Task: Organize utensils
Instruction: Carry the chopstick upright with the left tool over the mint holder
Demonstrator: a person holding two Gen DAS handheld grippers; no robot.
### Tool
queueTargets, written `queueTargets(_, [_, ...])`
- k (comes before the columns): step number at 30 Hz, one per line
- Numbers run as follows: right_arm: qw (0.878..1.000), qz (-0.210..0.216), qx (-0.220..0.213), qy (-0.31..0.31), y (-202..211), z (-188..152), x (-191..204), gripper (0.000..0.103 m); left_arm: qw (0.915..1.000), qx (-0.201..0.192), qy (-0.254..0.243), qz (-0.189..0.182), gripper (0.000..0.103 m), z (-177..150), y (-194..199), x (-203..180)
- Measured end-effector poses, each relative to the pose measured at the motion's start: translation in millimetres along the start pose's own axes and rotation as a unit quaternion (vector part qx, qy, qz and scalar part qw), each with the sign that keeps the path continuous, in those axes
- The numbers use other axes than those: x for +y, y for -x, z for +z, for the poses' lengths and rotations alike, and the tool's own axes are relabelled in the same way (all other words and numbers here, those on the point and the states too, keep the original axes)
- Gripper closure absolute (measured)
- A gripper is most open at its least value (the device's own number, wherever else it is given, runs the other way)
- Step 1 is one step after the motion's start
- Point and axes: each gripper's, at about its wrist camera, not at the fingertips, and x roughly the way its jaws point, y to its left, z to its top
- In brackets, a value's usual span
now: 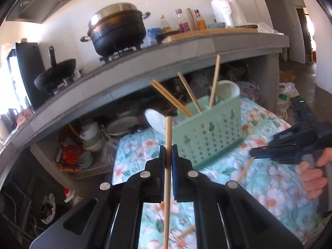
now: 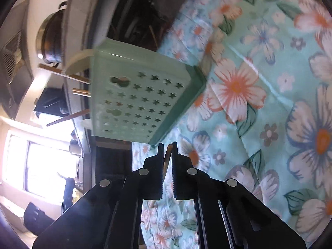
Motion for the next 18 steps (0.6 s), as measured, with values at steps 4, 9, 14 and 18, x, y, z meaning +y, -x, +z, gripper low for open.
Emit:
queueTargets(4, [0.996,0.003,-0.050,0.076,47.3,0.2,30.3,0.100,0.9991,-0.033,0.025,-0.002,0.098,24.9,4.4,23.7])
queueTargets(9, [0.985,-0.013,-0.117,0.129,98.0,-2.6,50.6,0.100,0.9854,-0.100,0.116,-0.075,0.098,71.1,12.7,54.4])
queueTargets(14, [0.980,-0.017,-0.141,0.136,128.6,0.1,42.8,0.100,0.9599,-0.180,0.184,-0.112,0.098,123.3,12.3,66.2])
queueTargets(18, [0.980,-0.019,-0.144,0.138,130.2,-6.5,42.1,0.100,0.9427,-0.214,0.227,-0.120,0.098,160.5,-7.9,66.5])
